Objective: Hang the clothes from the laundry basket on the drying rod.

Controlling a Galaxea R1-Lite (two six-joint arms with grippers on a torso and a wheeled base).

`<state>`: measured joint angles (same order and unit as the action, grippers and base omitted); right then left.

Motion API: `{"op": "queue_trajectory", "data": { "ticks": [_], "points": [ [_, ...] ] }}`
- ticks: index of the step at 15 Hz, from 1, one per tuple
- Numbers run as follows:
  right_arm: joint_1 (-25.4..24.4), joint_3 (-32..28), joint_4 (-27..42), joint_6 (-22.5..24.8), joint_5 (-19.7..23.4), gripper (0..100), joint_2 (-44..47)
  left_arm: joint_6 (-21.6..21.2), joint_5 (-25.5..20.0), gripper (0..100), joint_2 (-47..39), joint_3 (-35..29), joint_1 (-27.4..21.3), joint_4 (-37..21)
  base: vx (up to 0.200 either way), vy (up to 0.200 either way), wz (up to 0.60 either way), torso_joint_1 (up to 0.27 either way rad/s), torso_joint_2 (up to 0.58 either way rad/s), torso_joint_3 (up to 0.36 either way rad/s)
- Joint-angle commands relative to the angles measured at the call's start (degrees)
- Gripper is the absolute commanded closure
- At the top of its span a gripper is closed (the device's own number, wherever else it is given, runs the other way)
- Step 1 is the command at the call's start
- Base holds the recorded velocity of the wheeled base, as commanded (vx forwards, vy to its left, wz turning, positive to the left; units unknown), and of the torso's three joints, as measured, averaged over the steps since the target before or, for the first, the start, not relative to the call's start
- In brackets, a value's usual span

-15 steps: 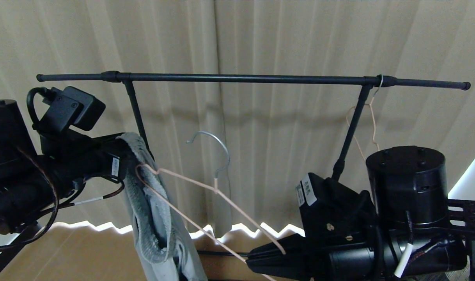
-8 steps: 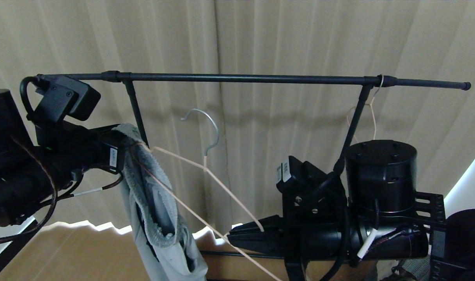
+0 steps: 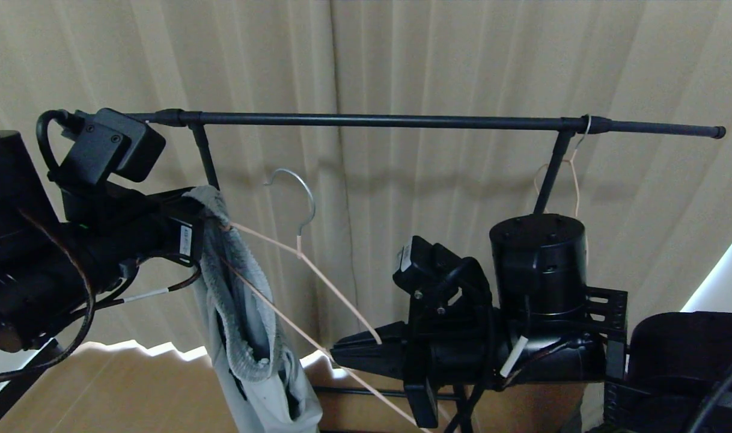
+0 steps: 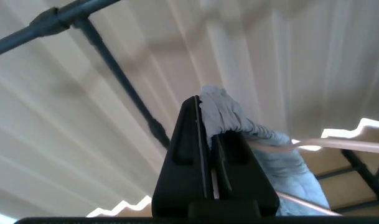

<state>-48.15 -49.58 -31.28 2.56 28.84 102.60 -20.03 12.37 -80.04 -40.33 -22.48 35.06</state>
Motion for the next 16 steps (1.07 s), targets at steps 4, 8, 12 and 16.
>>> {"op": "queue_trajectory", "data": {
  "ticks": [4, 8, 12, 16],
  "points": [
    [-0.3, -5.6, 0.0, 0.1, 0.1, 100, 5.8, 0.1, 1.7, 100, 2.9, -3.0, -7.0, -3.4, 0.0, 0.0, 0.0, 0.0, 0.0, 0.0],
    [-0.6, -7.6, 0.0, 0.0, 0.0, 100, 6.8, 0.0, 1.9, 100, 4.5, -3.4, -12.8, -3.6, 0.0, 0.0, 0.0, 0.0, 0.0, 0.0],
    [-0.6, -7.5, -3.0, -0.1, -0.1, 100, 6.6, -0.1, 1.7, 100, 6.8, -3.1, -13.6, -3.5, 0.0, 0.0, 0.0, 0.0, 0.0, 0.0],
    [-0.5, -8.3, -8.1, -3.0, -1.2, 100, 6.4, -0.2, 1.5, 100, 7.7, -2.2, -13.6, -3.4, 0.0, 0.0, 0.0, 0.0, 0.0, 0.0]
  ]
}}
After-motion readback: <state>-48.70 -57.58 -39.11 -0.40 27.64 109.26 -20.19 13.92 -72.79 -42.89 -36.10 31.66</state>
